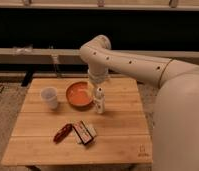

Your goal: Place the bottle in the ceramic bowl

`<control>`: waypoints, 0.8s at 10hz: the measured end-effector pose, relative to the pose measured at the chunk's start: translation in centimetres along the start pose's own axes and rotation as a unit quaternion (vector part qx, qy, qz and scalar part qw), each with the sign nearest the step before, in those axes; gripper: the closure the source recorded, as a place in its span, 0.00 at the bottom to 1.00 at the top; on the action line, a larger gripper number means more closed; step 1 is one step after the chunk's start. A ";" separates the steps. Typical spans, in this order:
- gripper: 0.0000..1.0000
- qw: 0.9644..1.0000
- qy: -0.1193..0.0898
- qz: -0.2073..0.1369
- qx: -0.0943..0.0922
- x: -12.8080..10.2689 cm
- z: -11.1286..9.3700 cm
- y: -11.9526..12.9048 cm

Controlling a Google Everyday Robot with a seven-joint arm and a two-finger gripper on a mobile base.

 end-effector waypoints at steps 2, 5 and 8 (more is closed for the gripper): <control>0.22 1.000 -0.001 0.004 0.008 0.1 1.1 0.0; 0.48 1.000 -0.006 0.011 0.009 0.1 1.5 0.1; 0.80 1.000 -0.010 0.014 0.010 -0.2 1.3 0.2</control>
